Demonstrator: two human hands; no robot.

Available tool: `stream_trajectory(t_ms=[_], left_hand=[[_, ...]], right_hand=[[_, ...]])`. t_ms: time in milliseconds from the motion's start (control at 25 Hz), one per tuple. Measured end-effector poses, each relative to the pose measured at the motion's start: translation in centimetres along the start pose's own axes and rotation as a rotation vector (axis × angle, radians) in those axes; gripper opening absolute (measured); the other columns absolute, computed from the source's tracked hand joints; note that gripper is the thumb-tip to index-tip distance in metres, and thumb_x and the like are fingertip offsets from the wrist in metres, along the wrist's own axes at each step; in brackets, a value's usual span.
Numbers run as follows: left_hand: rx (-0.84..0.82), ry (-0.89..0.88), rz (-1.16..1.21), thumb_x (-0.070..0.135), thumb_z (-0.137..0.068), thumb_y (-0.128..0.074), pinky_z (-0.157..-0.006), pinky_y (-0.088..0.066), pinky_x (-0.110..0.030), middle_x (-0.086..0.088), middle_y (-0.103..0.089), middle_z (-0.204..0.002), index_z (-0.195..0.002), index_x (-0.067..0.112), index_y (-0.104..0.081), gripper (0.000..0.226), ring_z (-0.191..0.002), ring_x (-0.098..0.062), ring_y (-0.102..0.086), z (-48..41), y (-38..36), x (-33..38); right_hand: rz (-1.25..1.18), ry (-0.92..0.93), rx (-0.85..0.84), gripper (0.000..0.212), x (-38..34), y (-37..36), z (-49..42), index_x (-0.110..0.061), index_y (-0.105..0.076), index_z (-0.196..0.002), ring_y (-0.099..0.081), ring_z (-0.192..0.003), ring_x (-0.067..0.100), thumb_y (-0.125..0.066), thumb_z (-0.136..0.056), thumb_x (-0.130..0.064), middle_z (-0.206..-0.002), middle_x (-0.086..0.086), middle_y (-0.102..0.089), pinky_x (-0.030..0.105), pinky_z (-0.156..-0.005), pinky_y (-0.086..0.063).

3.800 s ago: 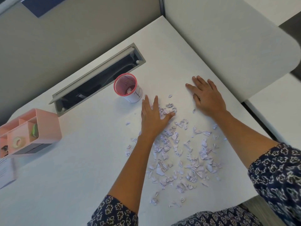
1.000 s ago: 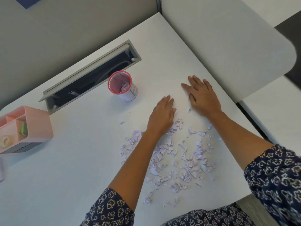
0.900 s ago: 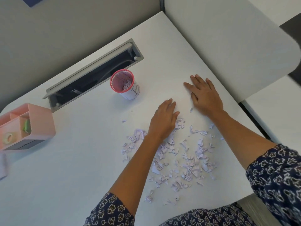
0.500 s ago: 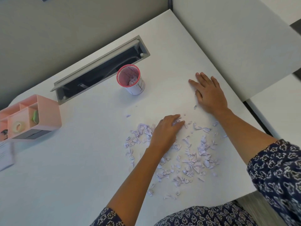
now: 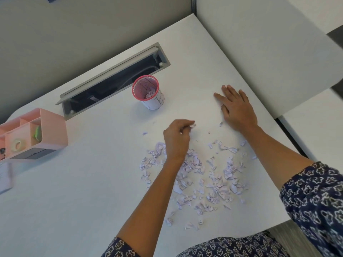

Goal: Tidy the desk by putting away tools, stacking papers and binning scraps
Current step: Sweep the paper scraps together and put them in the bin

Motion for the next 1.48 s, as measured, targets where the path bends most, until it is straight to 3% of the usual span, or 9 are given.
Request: stream_trajectory(t_ms=[160,280,480,680,840,1040,1160,1360,1480], left_hand=[[0.21,-0.014,0.068,-0.007,-0.082,-0.06,-0.071,-0.054,-0.017,-0.001,-0.073,-0.084,-0.094,0.006,-0.077,0.024,-0.07,0.001,-0.065,-5.6,4.4,3.4],[0.276,-0.024,-0.086,0.006,-0.086,-0.065,-0.086,-0.056,-0.024,0.0,-0.074,-0.098,-0.098,0.012,-0.077,0.018,-0.091,-0.006,-0.066,-9.6,7.5,4.2],[0.124,0.124,-0.507,0.02,-0.094,-0.06,-0.1,-0.05,-0.035,-0.004,-0.063,-0.126,-0.115,0.018,-0.071,0.024,-0.11,-0.015,-0.056,-13.5,8.8,3.2],[-0.035,0.158,-0.701,0.027,-0.089,-0.066,-0.105,-0.045,-0.041,-0.007,-0.059,-0.131,-0.125,0.018,-0.064,0.037,-0.118,-0.028,-0.056,-14.7,8.0,2.7],[0.01,0.05,-0.631,0.02,-0.093,-0.06,-0.101,-0.049,-0.04,-0.005,-0.063,-0.126,-0.117,0.021,-0.07,0.026,-0.115,-0.024,-0.058,-14.0,8.5,3.9],[0.244,-0.147,-0.445,0.021,-0.093,-0.053,-0.088,-0.055,-0.032,0.0,-0.067,-0.115,-0.11,0.021,-0.069,0.023,-0.104,-0.017,-0.061,-10.4,11.0,3.6],[0.339,-0.06,-0.439,0.023,-0.093,-0.057,-0.085,-0.048,-0.026,-0.001,-0.063,-0.115,-0.112,0.019,-0.065,0.02,-0.104,-0.017,-0.059,-6.2,11.8,0.2],[0.057,0.247,-0.584,0.044,-0.092,-0.057,-0.106,-0.032,-0.04,-0.006,-0.043,-0.143,-0.136,0.016,-0.049,0.053,-0.132,-0.025,-0.036,-0.7,9.6,-5.9],[-0.066,0.272,-0.608,0.058,-0.087,-0.055,-0.11,-0.028,-0.044,-0.005,-0.031,-0.152,-0.143,0.019,-0.04,0.07,-0.139,-0.025,-0.027,2.2,7.9,-6.5]], right_hand=[[0.016,0.004,0.009,0.053,0.0,0.0,0.0,-0.026,-0.043,-0.144,-0.026,-0.146,0.021,-0.022,-0.095,-0.027,-0.156,0.005,-0.034,0.044,-0.12,-0.017],[0.012,0.006,0.014,0.053,-0.1,0.1,0.0,-0.026,-0.043,-0.143,-0.026,-0.146,0.022,-0.022,-0.095,-0.027,-0.156,0.006,-0.034,0.045,-0.119,-0.017],[0.007,-0.001,0.012,0.052,-0.1,0.0,0.0,-0.026,-0.043,-0.143,-0.025,-0.146,0.021,-0.022,-0.096,-0.027,-0.156,0.004,-0.033,0.045,-0.12,-0.016],[0.014,-0.002,-0.001,0.053,-0.1,0.0,0.0,-0.027,-0.042,-0.144,-0.024,-0.147,0.02,-0.021,-0.095,-0.028,-0.157,0.004,-0.032,0.045,-0.12,-0.016],[0.02,0.002,0.009,0.053,0.0,-0.1,0.0,-0.026,-0.042,-0.144,-0.024,-0.147,0.021,-0.02,-0.096,-0.028,-0.156,0.005,-0.033,0.045,-0.12,-0.017],[0.017,-0.006,0.014,0.053,0.0,-0.2,0.0,-0.027,-0.043,-0.144,-0.024,-0.147,0.02,-0.021,-0.096,-0.028,-0.156,0.004,-0.033,0.045,-0.119,-0.017],[0.014,-0.007,0.0,0.055,0.1,-0.3,0.0,-0.028,-0.041,-0.145,-0.022,-0.147,0.02,-0.018,-0.095,-0.03,-0.157,0.004,-0.031,0.044,-0.12,-0.015],[0.033,-0.018,0.002,0.054,0.0,-0.3,0.0,-0.03,-0.039,-0.145,-0.019,-0.148,0.022,-0.02,-0.095,-0.03,-0.158,0.004,-0.029,0.045,-0.12,-0.013],[0.091,-0.081,0.05,0.05,0.2,-0.1,0.4,-0.03,-0.04,-0.144,-0.022,-0.147,0.028,-0.023,-0.098,-0.034,-0.157,0.009,-0.031,0.051,-0.118,-0.016]])
Point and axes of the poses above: each hand's wrist, its own z-axis away from the middle knuckle, its own y-axis out of the back of the hand, x = y × z, the point moved 5 cm from there along -z, towards the middle knuckle
